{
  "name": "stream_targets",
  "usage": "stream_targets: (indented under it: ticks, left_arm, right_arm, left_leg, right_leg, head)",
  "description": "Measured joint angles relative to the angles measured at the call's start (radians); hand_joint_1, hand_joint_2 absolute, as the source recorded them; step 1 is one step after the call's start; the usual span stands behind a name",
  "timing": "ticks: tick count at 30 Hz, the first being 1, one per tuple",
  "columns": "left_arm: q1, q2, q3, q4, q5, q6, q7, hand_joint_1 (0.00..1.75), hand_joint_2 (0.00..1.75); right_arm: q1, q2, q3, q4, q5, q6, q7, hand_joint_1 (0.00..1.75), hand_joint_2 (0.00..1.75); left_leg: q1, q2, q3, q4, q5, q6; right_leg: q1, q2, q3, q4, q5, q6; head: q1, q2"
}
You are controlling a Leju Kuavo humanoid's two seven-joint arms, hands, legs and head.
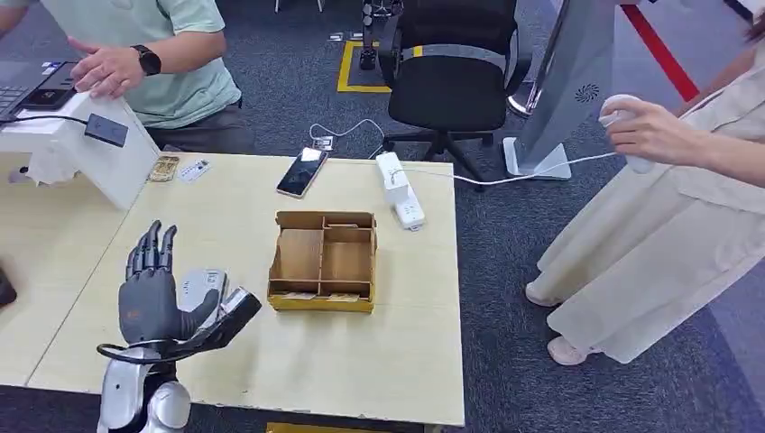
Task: Pass the card to the sensor for recognition and then transmit it.
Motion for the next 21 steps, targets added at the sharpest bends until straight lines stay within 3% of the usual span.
stream_targets:
  ticks: [5,21]
  left_arm:
    - [0.038,0.045,-0.064,0.0,-0.043,0.019,0.007,0.0,1.75]
    - [0.065,0.11,-0.209,0.025,-0.094,0.018,0.012,0.0,1.75]
  right_arm:
    - [-0.001,0.0,-0.006,0.003,0.002,-0.003,0.0,0.0,0.0]
    - [-0.016,0.0,-0.007,0.018,0.013,-0.014,0.003,0.0,0.0]
  left_leg:
    - [0.0,0.0,0.0,0.0,0.0,0.0]
    - [0.0,0.0,0.0,0.0,0.0,0.0]
  right_leg:
    - [0.0,0.0,0.0,0.0,0.0,0.0]
    - [0.0,0.0,0.0,0.0,0.0,0.0]
  head:
    - [0.0,0.0]
    - [0.0,0.0]
